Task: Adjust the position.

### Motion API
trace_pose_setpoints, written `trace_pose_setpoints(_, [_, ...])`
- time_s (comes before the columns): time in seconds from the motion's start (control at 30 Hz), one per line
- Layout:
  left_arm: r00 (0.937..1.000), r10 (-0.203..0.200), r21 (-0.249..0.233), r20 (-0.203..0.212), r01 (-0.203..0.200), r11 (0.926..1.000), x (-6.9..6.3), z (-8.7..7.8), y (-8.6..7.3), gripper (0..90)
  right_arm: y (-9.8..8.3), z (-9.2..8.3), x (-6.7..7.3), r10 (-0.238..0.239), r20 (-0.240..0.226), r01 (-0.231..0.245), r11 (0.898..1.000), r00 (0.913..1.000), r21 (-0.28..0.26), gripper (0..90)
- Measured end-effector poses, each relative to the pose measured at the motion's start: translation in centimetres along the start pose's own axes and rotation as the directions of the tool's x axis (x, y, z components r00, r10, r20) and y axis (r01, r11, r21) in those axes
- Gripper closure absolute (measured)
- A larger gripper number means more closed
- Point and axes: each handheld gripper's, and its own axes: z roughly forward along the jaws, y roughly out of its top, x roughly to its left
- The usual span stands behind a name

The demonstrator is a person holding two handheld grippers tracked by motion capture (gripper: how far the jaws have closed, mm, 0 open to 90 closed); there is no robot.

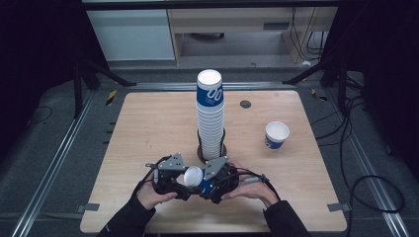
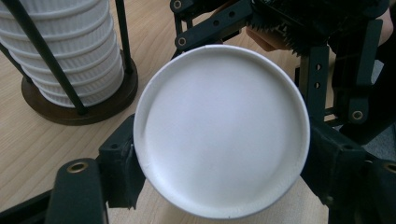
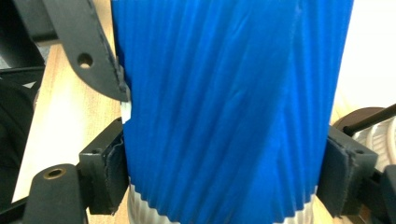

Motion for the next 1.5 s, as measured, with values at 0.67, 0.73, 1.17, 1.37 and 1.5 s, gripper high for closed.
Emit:
trace_pose_setpoints(0.67, [0.9986,-0.020,-0.089,-0.049,0.016,0.9959,1.3,-2.5,-0.1,26.1,-0.7,-3.3,-1.8,0.107,0.049,-0.100,0.986,0.9930,-0.130,9.0])
trace_pose_setpoints(0.73, [0.9983,-0.025,-0.104,-0.052,0.019,0.9944,1.4,-2.7,-0.1,26.1,-1.1,-3.8,-2.1,0.124,0.045,-0.116,0.982,0.9913,-0.148,9.0])
trace_pose_setpoints(1.17, [0.9989,-0.026,-0.184,-0.038,0.018,0.9828,1.4,-3.4,0.0,26.1,-1.8,-3.8,-2.4,0.168,-0.014,-0.167,0.962,0.9857,-0.218,9.6])
trace_pose_setpoints(1.37, [0.9999,-0.014,-0.206,-0.006,0.013,0.9785,0.9,-3.2,0.3,26.2,-1.6,-3.5,-2.2,0.163,-0.045,-0.169,0.951,0.9856,-0.258,10.1])
trace_pose_setpoints(1.5, [0.9999,-0.010,-0.214,0.009,0.012,0.9767,0.7,-2.9,0.4,26.2,-1.4,-3.2,-2.0,0.149,-0.060,-0.160,0.951,0.9870,-0.264,10.1])
